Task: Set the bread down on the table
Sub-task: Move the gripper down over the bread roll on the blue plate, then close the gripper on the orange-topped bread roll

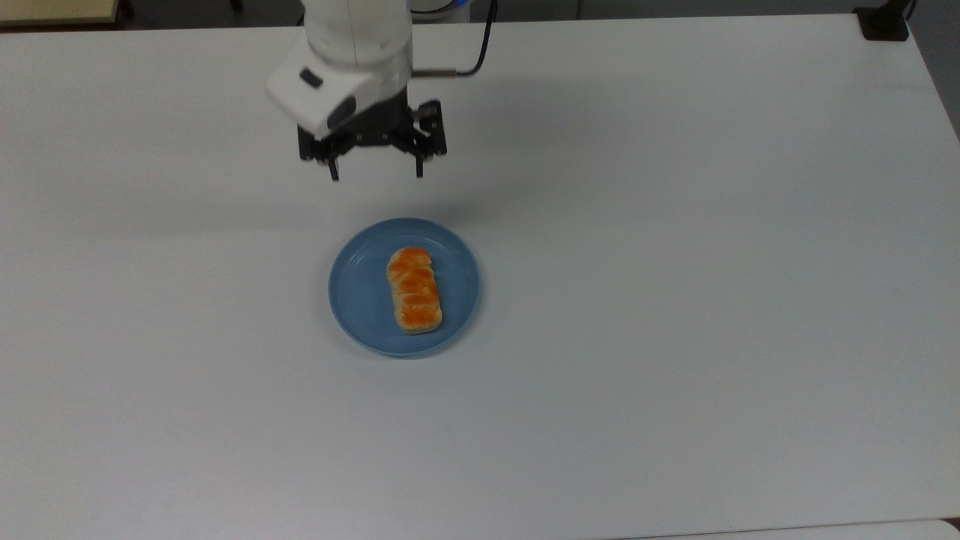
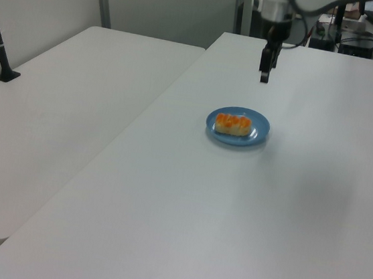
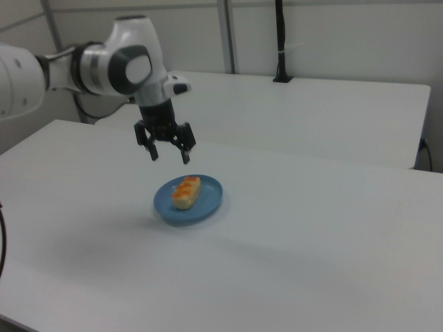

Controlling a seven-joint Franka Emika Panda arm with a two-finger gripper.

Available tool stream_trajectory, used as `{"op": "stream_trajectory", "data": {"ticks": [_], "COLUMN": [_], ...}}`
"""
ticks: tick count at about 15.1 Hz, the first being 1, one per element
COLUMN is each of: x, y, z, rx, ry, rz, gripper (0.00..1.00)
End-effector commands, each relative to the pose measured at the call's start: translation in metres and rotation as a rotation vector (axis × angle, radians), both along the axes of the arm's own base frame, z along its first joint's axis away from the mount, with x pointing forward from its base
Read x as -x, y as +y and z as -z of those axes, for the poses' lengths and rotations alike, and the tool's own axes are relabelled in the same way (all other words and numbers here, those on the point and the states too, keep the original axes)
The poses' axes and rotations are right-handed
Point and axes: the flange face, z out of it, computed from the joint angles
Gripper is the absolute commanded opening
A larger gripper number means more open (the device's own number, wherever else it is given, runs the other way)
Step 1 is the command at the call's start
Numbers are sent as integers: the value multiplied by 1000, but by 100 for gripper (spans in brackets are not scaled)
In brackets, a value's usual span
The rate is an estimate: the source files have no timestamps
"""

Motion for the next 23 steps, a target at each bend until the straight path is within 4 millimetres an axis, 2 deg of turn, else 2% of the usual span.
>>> {"op": "stream_trajectory", "data": {"ticks": [1,4,7,12,15,17,18,19,20,23], "x": [-30,-43,-48,-53,-56,-60,-60,-60,-60,-60], "y": [-1,0,6,17,26,27,27,29,32,33], "z": [62,106,125,114,135,139,148,151,151,152], "rx": [10,26,20,7,12,9,8,11,16,17], "ry": [-8,-9,-15,-41,-27,-53,-47,-44,-44,-46], "rz": [-31,-44,-51,-15,-28,-27,-26,-32,-38,-41], "gripper": [100,100,100,100,100,100,97,88,74,47]}}
